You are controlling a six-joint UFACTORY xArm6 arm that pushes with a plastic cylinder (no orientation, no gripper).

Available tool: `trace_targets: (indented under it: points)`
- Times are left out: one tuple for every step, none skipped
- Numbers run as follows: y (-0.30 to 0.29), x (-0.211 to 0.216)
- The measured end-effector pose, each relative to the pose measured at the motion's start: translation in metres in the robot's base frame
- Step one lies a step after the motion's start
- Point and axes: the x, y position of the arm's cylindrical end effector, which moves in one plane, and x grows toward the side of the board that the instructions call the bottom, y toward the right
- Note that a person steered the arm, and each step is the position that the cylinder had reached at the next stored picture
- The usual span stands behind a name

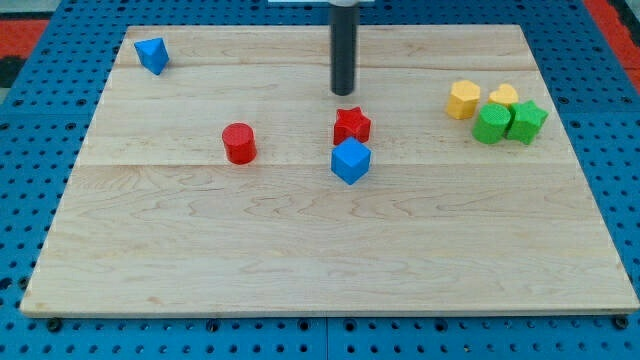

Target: Separate the red star from the blue cube

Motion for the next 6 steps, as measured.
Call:
trace_targets:
  points:
    - [0.032, 0.019]
    - [0.035, 0.049]
    - [0.028, 0.079]
    - [-0.012, 0.102]
    - [-0.068, 0.084]
    - [-0.055, 0.019]
